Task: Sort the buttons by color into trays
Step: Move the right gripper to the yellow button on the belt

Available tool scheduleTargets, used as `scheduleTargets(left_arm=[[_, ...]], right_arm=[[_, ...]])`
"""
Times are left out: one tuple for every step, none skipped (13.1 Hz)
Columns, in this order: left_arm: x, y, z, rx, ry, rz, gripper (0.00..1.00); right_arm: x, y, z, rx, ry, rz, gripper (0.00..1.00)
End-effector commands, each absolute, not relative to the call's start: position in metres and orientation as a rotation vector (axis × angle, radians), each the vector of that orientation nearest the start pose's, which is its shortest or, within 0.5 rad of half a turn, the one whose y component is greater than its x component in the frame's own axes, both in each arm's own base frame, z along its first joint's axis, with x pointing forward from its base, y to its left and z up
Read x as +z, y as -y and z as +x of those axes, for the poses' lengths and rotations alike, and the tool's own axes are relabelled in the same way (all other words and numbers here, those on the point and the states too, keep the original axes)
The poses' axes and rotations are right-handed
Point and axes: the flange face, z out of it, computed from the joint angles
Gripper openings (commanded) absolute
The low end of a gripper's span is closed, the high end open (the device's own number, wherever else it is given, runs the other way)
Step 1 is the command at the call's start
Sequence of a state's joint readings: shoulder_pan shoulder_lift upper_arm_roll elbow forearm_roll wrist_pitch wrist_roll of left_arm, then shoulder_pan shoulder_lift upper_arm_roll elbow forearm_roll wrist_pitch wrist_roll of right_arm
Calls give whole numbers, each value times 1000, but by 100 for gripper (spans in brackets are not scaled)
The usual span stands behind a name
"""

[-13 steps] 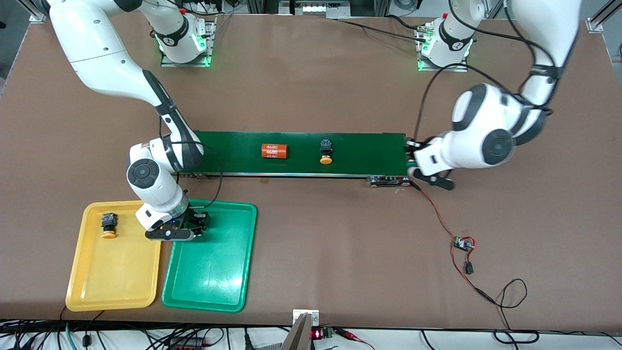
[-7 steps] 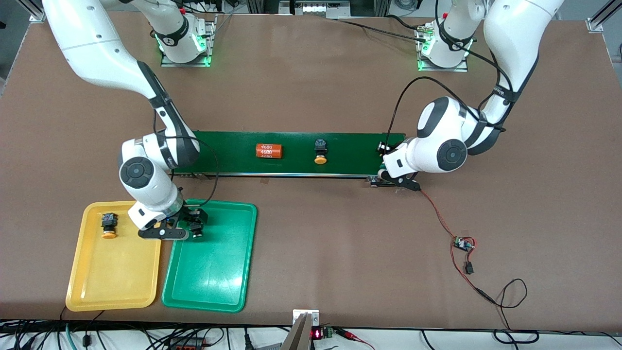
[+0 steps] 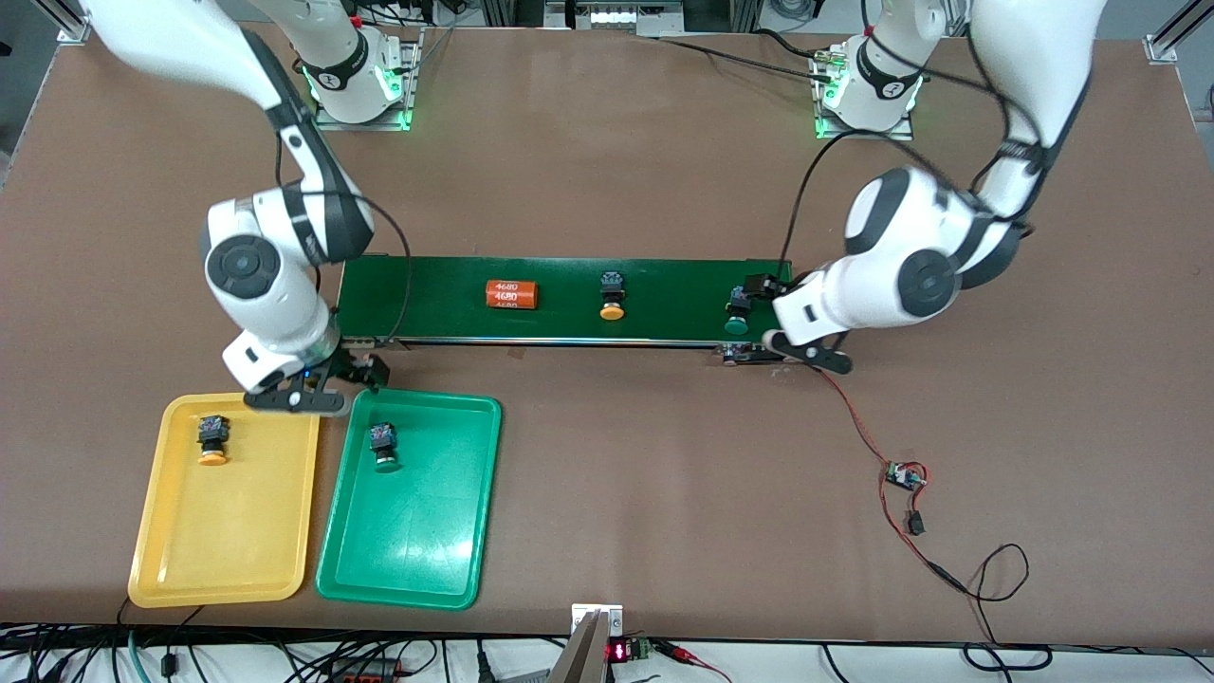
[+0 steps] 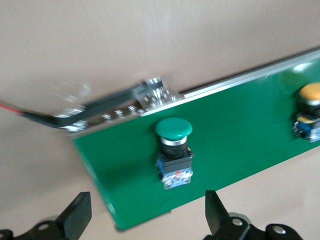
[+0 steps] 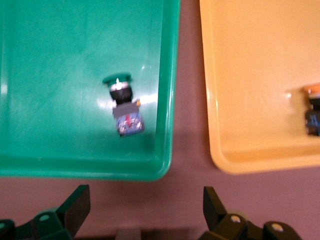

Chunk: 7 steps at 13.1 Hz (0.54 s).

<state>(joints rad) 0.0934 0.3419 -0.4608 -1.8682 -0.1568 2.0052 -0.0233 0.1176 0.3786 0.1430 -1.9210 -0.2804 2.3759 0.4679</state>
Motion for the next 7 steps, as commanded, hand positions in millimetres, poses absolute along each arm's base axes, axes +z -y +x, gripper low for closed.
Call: scheduleTargets(left_arm=[[419, 158, 568, 161, -294, -3316, 100], [440, 131, 570, 99, -222, -3308, 100], [459, 106, 568, 76, -153, -3298, 100], [480, 89, 563, 41, -149, -3239, 100], [501, 75, 558, -7, -154, -3180, 100], [521, 71, 550, -37, -159, -3155, 100], [544, 64, 550, -99, -146, -3154, 100]], right_arm=[[323, -174, 553, -207, -96, -3243, 100], [325, -186, 536, -195, -131, -3231, 100], [328, -201, 520, -180, -183, -3207, 100], [333, -218, 508, -170, -222, -3179, 100], [337, -231, 501, -151, -297, -3139, 100], [340, -244, 496, -141, -323, -3107, 100], [342, -252, 495, -142, -328, -3083, 100]])
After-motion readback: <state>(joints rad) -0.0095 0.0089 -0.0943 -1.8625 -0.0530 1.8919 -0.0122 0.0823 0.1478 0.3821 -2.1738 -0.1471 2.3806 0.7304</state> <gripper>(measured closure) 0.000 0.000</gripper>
